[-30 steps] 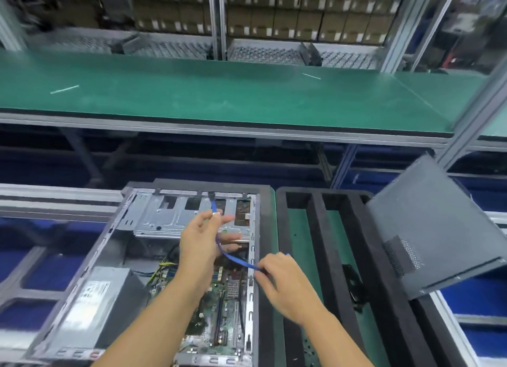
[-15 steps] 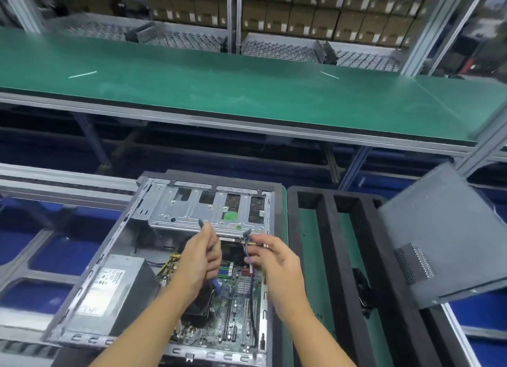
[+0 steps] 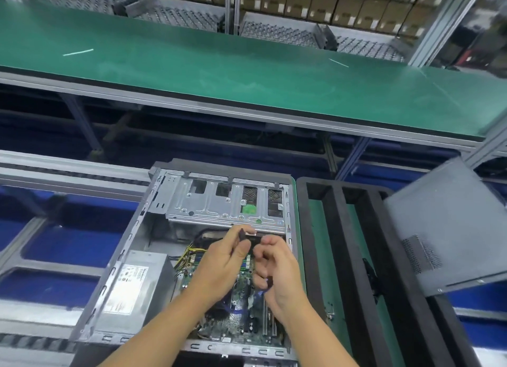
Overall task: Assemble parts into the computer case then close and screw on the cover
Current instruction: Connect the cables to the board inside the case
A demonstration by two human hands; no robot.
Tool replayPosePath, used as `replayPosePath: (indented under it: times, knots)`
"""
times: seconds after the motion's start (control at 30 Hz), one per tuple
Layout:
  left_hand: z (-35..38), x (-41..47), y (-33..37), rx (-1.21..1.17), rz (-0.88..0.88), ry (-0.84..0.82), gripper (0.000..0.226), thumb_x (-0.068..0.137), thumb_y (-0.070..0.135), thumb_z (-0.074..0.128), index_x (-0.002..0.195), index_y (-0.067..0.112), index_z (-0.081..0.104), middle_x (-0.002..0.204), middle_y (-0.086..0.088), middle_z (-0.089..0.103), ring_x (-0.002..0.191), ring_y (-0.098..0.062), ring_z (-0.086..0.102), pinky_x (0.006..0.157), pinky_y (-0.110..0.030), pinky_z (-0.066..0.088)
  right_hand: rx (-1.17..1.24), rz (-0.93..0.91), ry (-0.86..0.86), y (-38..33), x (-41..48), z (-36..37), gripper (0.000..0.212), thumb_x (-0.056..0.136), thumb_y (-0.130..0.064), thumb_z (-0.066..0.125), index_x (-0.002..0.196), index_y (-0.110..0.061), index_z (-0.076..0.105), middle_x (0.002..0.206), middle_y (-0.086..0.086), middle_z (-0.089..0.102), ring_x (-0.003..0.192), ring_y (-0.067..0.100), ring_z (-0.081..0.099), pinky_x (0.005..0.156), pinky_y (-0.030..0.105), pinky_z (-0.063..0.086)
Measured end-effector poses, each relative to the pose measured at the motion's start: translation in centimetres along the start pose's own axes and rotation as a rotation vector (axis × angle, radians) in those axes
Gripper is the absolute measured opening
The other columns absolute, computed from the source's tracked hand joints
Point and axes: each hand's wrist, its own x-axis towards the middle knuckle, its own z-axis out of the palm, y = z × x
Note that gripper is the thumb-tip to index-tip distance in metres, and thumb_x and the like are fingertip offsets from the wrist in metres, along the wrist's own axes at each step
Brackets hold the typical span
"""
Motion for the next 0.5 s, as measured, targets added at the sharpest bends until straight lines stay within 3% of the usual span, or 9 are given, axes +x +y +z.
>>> replayPosePath:
  times: [0.07,0.13,0.23,0.33,0.4,0.5]
  knots:
    - [0.0,0.1,0.3,0.012,0.032,-0.013,0.016,0.095,0.052,0.04,0.106,0.052,0.052,0.068,0.02,0.058,0.057,-0.001,0.05,0.054,-0.012,0.035,-0.073,-0.029,0.087,0.6,-0.1,-0.1,0.02,0.094,0.002,0.039,0.094,-0.013,0.053,0.067,0.004,0.052,0.046,0.015,0.036,0.039,0.021,0.027]
    - [0.3,0.3,0.4,-0.064,0.012,-0.026,0.015,0.099,0.042,0.043,0.103,0.043,0.057,0.066,0.015,0.057,0.057,-0.004,0.049,0.054,-0.015,0.036,-0.109,-0.026,0.144,1.1,-0.2,-0.3,0.015,0.098,-0.002,0.04,0.093,-0.009,0.052,0.064,0.006,0.051,0.043,0.019,0.04,0.039,0.024,0.034]
    - [1.0,1.1,-0.2,-0.424,-0.272,-0.019,0.028,0.107,0.032,0.037,0.107,0.03,0.064,0.058,0.004,0.044,0.046,-0.011,0.035,0.042,-0.021,0.029,-0.054,0.079,0.151,1.4,-0.8,-0.2,0.019,0.098,-0.016,0.044,0.08,-0.012,0.043,0.057,0.002,0.039,0.039,0.016,0.028,0.037,0.023,0.027]
    - [1.0,1.6,-1.7,-0.611,-0.516,0.023,0.034,0.108,0.033,0.031,0.115,0.016,0.059,0.053,0.004,0.033,0.041,-0.009,0.021,0.039,-0.015,0.017,0.279,0.114,0.025,0.6,-1.7,0.1,0.01,0.079,-0.009,0.051,0.081,-0.014,0.042,0.066,0.004,0.041,0.046,0.016,0.027,0.041,0.026,0.028]
    - [0.9,1.5,-2.5,-0.689,-0.57,0.012,0.033,0.107,0.037,0.031,0.113,0.014,0.054,0.053,0.004,0.029,0.041,-0.008,0.017,0.04,-0.013,0.015,0.434,0.072,-0.054,0.1,-2.3,0.3,0.036,0.058,0.006,0.046,0.089,-0.013,0.043,0.075,0.009,0.044,0.054,0.019,0.032,0.049,0.031,0.035]
    - [1.1,1.4,-3.1,-0.877,-0.656,-0.056,0.034,0.103,0.043,0.036,0.107,0.013,0.052,0.056,0.003,0.028,0.042,-0.008,0.015,0.04,-0.012,0.014,0.494,0.025,-0.144,-0.1,-2.6,0.7,0.052,0.05,0.015,0.03,0.093,-0.011,0.041,0.082,0.012,0.047,0.062,0.021,0.038,0.059,0.033,0.036]
